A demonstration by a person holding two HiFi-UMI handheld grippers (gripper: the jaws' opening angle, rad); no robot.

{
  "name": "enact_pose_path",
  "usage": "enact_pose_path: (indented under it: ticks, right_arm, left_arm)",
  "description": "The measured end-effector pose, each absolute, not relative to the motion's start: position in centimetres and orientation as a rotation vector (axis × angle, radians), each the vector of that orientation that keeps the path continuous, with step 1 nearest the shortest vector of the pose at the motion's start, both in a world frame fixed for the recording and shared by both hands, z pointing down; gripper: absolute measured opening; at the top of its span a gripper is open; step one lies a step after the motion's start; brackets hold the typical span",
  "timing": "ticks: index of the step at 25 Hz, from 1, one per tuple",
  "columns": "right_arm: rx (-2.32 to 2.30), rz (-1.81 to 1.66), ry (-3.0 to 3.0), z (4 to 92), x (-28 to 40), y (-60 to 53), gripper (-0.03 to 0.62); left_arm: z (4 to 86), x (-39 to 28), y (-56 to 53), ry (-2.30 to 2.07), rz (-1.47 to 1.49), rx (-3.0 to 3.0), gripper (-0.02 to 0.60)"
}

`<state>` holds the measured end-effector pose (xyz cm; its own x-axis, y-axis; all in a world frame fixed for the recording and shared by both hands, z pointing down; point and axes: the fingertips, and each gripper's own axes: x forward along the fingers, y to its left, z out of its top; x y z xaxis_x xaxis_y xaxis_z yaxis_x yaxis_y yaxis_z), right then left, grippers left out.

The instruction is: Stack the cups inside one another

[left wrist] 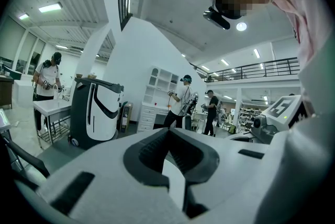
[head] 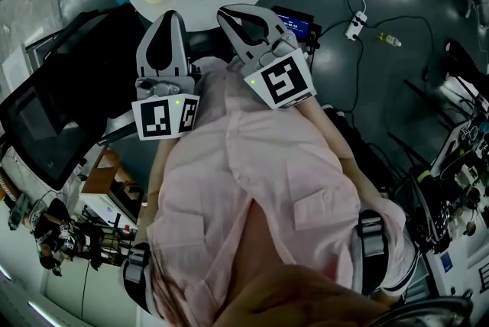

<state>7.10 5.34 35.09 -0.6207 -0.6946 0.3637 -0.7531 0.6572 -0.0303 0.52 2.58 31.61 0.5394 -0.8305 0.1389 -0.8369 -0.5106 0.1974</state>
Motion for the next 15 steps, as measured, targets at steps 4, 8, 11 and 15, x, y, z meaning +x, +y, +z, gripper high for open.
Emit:
enact_pose_path:
  ticks: [4,8,11,15]
  right_arm:
    - [1.146,0.253,-2.550,35.04,7.15,5.55,0.031]
    - [1.142,0.253,-2.558,35.12,7.25,5.86,0.031]
    - [1.146,0.253,-2.562,35.14,7.42,5.98,0.031]
    - [1.150,0.253,-2.564,35.10,7.46,5.93,0.031]
  left_arm:
    - [31.66,0.44,2.86,-1.409,0.040,2.535,0.015]
    - [31.64,0.59,3.22,-1.415,0.037,2.534,0.015]
    - [31.59,0.72,3.39,-1.418,0.035,2.535,0.015]
    - [31.50,0.66,3.39,-1.423,0.036,2.538,0.015]
